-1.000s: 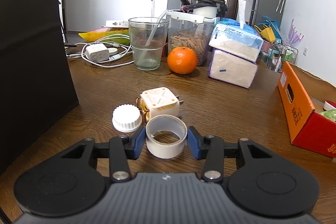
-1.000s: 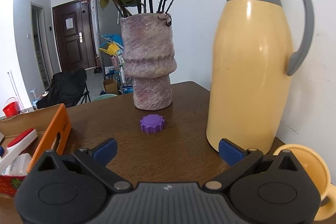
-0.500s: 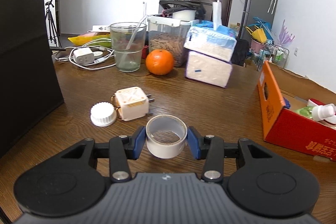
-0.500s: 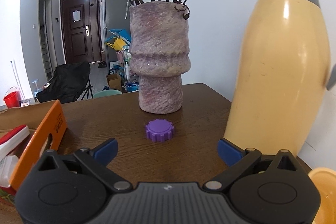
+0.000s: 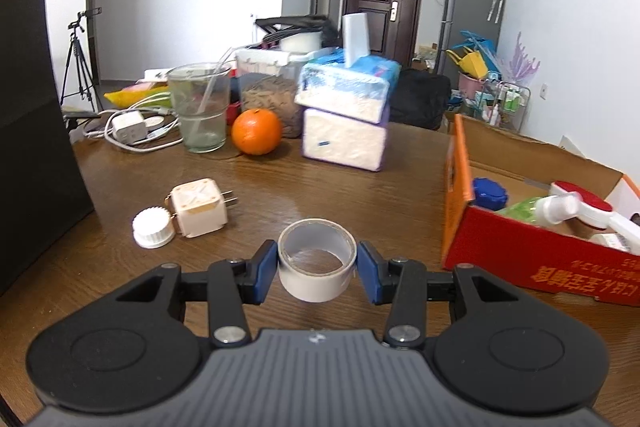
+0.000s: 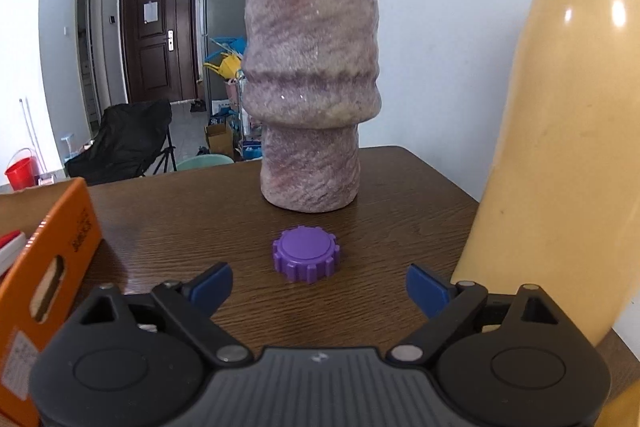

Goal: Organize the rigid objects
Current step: 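Move the right tool to the purple cap and grasp it while the left tool holds the tape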

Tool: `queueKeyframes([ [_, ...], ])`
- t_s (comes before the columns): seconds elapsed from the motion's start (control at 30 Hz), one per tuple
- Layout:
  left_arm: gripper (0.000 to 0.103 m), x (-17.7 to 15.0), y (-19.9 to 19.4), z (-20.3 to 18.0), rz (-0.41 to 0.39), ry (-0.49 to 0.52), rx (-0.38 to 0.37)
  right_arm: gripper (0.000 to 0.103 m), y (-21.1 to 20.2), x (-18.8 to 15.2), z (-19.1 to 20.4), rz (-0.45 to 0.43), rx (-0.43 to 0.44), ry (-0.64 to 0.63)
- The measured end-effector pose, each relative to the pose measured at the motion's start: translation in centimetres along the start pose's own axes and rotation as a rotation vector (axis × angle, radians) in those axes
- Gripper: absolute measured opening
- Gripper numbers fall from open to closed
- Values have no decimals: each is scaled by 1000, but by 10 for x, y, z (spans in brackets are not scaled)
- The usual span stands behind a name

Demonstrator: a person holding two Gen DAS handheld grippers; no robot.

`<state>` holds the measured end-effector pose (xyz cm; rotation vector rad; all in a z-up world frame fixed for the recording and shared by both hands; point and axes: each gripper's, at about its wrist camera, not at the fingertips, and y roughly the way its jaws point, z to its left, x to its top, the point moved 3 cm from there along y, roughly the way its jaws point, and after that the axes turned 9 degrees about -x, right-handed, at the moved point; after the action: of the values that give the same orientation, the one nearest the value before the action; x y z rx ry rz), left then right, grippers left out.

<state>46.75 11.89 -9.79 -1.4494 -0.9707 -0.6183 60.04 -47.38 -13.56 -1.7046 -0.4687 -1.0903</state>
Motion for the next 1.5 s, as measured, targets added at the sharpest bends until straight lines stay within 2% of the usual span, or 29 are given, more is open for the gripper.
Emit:
queueKeyframes([
  [0.37,45,9,-10,-38,-26,46,-14,93,39,2,4,34,14,-5],
  [0.73,45,13,-13,-53,-29,60,-22,92,65,6,4,49,17,-17],
  [0.87,45,12,-14,-55,-27,57,-27,84,72,7,10,64,23,-27],
  [1.0,45,12,-14,-57,-25,61,-31,64,80,7,16,98,50,-32],
  [1.13,45,12,-18,-61,-30,71,-34,62,83,9,18,96,48,-31],
  [1.17,45,13,-19,-62,-33,73,-36,52,84,9,18,94,48,-29],
  [1.5,45,14,-31,-75,-40,84,-49,52,57,5,2,41,39,32],
])
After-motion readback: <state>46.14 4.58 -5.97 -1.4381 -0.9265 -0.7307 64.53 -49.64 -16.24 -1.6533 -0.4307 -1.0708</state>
